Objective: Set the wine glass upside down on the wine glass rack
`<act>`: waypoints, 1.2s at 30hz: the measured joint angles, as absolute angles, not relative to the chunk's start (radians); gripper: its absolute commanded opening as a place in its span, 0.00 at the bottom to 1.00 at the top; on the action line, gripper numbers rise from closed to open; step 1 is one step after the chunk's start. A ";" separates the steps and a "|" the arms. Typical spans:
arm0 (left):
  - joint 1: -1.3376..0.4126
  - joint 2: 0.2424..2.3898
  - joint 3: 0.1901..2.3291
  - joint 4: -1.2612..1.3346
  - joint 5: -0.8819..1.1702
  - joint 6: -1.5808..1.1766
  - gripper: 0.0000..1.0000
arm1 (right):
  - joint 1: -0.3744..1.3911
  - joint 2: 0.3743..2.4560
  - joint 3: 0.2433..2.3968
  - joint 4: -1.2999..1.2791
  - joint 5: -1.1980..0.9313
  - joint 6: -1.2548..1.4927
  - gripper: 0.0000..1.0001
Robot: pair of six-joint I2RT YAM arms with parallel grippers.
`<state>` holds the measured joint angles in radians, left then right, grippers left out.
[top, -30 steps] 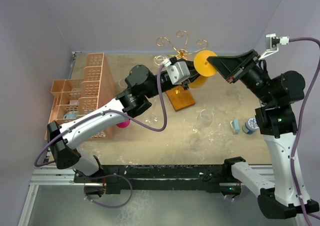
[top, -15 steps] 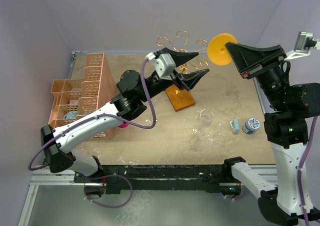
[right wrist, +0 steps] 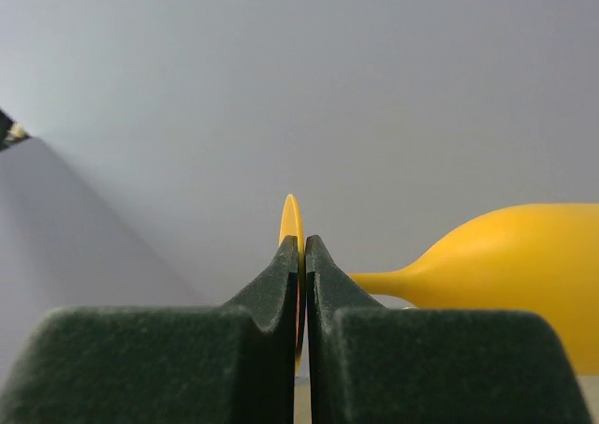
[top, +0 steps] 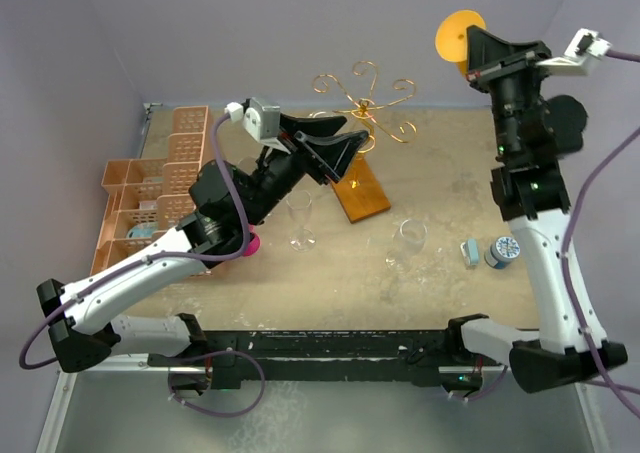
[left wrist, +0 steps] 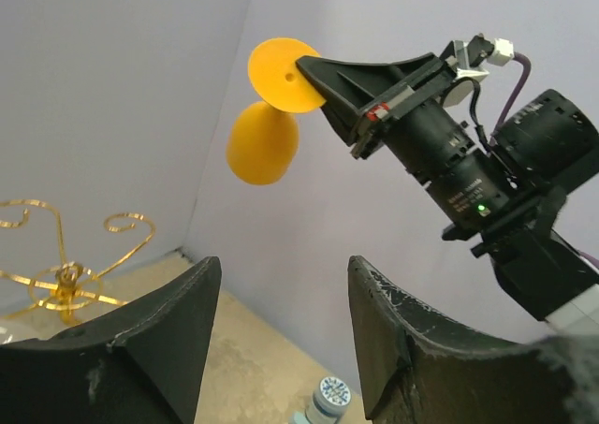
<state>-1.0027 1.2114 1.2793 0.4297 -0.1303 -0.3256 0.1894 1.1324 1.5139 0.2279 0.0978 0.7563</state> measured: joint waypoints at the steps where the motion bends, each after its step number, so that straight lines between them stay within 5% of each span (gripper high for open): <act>1: -1.003 1.203 1.281 0.395 -0.148 -0.346 0.54 | 0.189 1.155 1.514 0.234 0.108 0.749 0.00; 20: -1.003 1.034 1.108 0.067 -0.347 -0.543 0.54 | 0.143 1.623 1.577 0.347 -0.118 0.721 0.00; 36: -1.003 1.018 1.101 0.063 -0.376 -0.566 0.54 | 0.143 1.658 1.579 0.335 -0.358 0.687 0.00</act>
<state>-1.0027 1.0180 1.1011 0.0628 -0.3759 -0.5659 0.1432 1.6577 1.5795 0.3351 -0.3580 0.6872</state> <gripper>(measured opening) 0.540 0.022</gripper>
